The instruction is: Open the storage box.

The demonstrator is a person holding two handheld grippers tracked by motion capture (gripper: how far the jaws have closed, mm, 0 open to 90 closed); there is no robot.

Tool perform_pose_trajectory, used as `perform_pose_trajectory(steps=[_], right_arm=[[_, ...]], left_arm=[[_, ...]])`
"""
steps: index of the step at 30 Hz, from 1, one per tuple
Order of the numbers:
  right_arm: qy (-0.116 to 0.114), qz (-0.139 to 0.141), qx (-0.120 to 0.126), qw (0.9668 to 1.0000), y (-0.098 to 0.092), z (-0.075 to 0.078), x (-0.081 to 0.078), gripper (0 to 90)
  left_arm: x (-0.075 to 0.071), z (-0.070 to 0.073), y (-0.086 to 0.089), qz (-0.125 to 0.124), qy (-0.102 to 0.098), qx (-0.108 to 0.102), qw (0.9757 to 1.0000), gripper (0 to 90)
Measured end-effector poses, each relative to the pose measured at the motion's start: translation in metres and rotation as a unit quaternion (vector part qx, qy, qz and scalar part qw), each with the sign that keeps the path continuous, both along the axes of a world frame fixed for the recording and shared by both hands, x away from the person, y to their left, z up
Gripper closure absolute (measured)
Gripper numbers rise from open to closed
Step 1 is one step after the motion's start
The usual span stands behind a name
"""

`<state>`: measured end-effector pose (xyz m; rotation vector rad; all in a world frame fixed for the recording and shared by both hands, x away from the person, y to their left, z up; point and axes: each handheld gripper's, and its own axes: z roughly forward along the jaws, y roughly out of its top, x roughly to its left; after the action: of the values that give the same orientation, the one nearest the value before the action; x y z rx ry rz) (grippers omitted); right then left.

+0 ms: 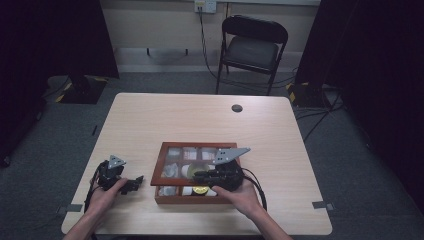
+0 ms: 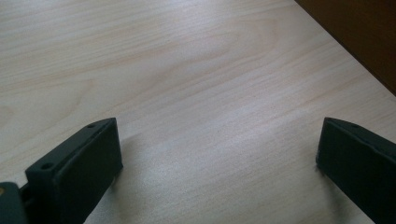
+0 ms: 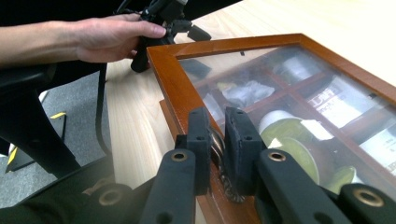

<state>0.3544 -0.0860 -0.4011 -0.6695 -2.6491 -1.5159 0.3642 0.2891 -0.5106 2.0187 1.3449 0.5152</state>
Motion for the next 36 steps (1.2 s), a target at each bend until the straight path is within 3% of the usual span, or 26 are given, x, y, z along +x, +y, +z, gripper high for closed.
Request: perform_pose_trajectory(steps=[36], right_arm=[[0.003,-0.008,0.026,0.9996,-0.002,0.031,0.02,81.2]], left_arm=[[0.0,0.0,0.0,0.0,0.0,0.001,1.0,0.0]])
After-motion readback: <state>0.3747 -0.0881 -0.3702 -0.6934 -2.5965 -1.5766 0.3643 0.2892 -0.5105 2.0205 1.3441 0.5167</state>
